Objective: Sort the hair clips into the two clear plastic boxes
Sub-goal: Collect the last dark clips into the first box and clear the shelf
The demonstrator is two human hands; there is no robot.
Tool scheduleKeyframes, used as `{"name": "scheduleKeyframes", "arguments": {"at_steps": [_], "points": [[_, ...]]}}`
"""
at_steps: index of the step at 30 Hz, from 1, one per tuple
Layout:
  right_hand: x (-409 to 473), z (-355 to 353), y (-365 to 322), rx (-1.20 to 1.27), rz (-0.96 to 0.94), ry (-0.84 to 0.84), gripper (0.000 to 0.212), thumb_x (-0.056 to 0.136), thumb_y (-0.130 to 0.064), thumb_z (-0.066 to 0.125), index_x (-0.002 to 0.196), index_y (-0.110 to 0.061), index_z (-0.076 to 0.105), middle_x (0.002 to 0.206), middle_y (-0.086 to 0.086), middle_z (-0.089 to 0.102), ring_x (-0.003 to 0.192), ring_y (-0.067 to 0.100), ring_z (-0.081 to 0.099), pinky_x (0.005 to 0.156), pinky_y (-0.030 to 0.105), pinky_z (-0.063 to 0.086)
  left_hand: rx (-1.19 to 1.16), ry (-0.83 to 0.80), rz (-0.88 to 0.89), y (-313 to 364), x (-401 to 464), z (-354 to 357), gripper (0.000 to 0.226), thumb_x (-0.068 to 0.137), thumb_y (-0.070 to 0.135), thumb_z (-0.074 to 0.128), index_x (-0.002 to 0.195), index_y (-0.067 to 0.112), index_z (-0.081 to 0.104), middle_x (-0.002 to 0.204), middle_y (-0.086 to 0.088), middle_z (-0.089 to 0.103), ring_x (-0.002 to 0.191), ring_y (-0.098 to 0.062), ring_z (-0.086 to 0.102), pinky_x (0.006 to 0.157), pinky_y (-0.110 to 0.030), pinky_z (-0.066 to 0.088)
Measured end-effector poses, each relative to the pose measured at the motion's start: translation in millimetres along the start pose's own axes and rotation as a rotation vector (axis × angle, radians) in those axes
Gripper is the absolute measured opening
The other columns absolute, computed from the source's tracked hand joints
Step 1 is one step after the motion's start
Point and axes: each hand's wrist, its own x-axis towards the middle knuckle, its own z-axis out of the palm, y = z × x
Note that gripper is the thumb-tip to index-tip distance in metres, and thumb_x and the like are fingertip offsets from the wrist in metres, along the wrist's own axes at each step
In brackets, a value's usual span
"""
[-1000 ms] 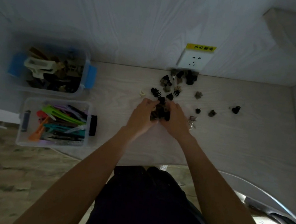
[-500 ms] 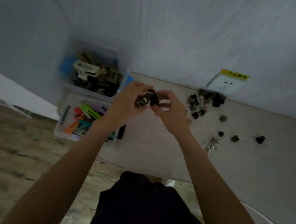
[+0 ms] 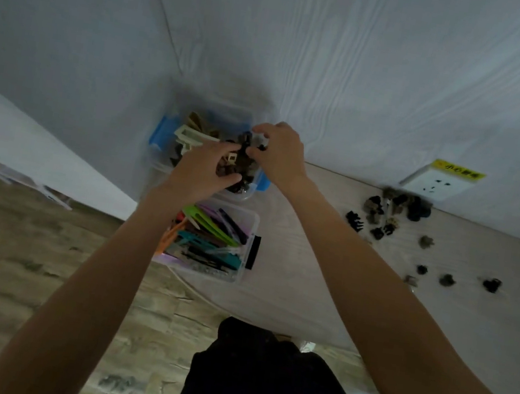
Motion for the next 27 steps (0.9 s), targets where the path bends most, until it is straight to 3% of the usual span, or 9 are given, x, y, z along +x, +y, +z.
{"name": "scheduleKeyframes", "arguments": {"at_steps": [3, 8, 12, 15, 18, 21, 23, 27], "points": [[0, 3, -2, -0.015, -0.025, 0.001, 0.039, 0.083, -0.023, 0.066, 0.120, -0.011, 0.057, 0.113, 0.016, 0.053, 0.099, 0.030, 0.056, 0.085, 0.034, 0.044, -0.014, 0.018, 0.043, -2, -6, -2, 0.047, 0.088, 0.025, 0.059, 0.133, 0.017, 0.045, 0.124, -0.005, 0.060, 0.106, -0.019, 0.060, 0.089, -0.034, 0.047], [-11, 5, 1, 0.139, -0.072, 0.089, 0.024, 0.083, -0.014, 0.064, 0.105, -0.006, 0.064, 0.103, 0.017, 0.058, 0.090, 0.028, 0.060, 0.082, 0.043, 0.051, 0.183, 0.068, 0.078, -10, -8, -2, 0.037, 0.092, 0.027, 0.052, 0.129, 0.022, 0.050, 0.122, -0.005, 0.062, 0.108, -0.025, 0.058, 0.084, -0.041, 0.050], [-55, -13, 20, 0.160, -0.177, 0.163, 0.020, 0.087, -0.008, 0.057, 0.105, -0.007, 0.065, 0.102, 0.012, 0.061, 0.090, 0.020, 0.058, 0.079, 0.019, 0.042, 0.236, 0.258, 0.068, -2, -10, 1, 0.029, 0.092, 0.024, 0.051, 0.118, 0.015, 0.058, 0.116, -0.010, 0.061, 0.113, -0.030, 0.050, 0.089, -0.044, 0.047], [-106, -31, 46, 0.118, -0.121, 0.194, 0.021, 0.089, -0.012, 0.055, 0.109, -0.015, 0.063, 0.107, 0.004, 0.063, 0.097, 0.014, 0.056, 0.084, 0.014, 0.037, 0.177, 0.313, 0.230, 33, -13, 14, 0.024, 0.090, 0.023, 0.052, 0.108, 0.012, 0.064, 0.104, -0.010, 0.065, 0.098, -0.028, 0.058, 0.080, -0.031, 0.045], [-159, -48, 82, 0.069, 0.004, 0.264, 0.021, 0.089, -0.011, 0.057, 0.107, -0.016, 0.064, 0.105, 0.001, 0.065, 0.098, 0.013, 0.056, 0.085, 0.013, 0.035, -0.033, 0.131, 0.335, 81, -15, 45, 0.022, 0.090, 0.024, 0.053, 0.108, 0.018, 0.065, 0.098, 0.000, 0.068, 0.085, -0.012, 0.058, 0.072, -0.020, 0.042], [-196, -66, 128, 0.020, 0.191, 0.318, 0.021, 0.088, -0.010, 0.057, 0.107, -0.017, 0.064, 0.108, 0.004, 0.065, 0.101, 0.018, 0.056, 0.087, 0.017, 0.035, -0.110, -0.075, 0.359, 111, -11, 91, 0.029, 0.088, 0.028, 0.058, 0.116, 0.022, 0.059, 0.104, 0.004, 0.064, 0.094, -0.012, 0.057, 0.078, -0.030, 0.049], [-215, -78, 167, 0.005, 0.346, 0.375, 0.025, 0.087, -0.009, 0.056, 0.110, -0.016, 0.063, 0.112, 0.008, 0.063, 0.103, 0.025, 0.056, 0.087, 0.021, 0.037, -0.049, -0.204, 0.297, 123, -1, 124, 0.049, 0.084, 0.030, 0.063, 0.130, 0.022, 0.048, 0.125, -0.003, 0.053, 0.114, -0.021, 0.048, 0.091, -0.040, 0.046], [-234, -99, 247, -0.172, 0.654, 0.380, 0.049, 0.081, -0.012, 0.059, 0.129, -0.011, 0.047, 0.131, 0.022, 0.044, 0.117, 0.041, 0.043, 0.095, 0.037, 0.032, 0.066, -0.369, 0.039, 135, 18, 176, 0.095, 0.075, 0.044, 0.071, 0.146, 0.020, 0.013, 0.148, -0.013, 0.021, 0.133, -0.032, 0.026, 0.104, -0.041, 0.034]]}}
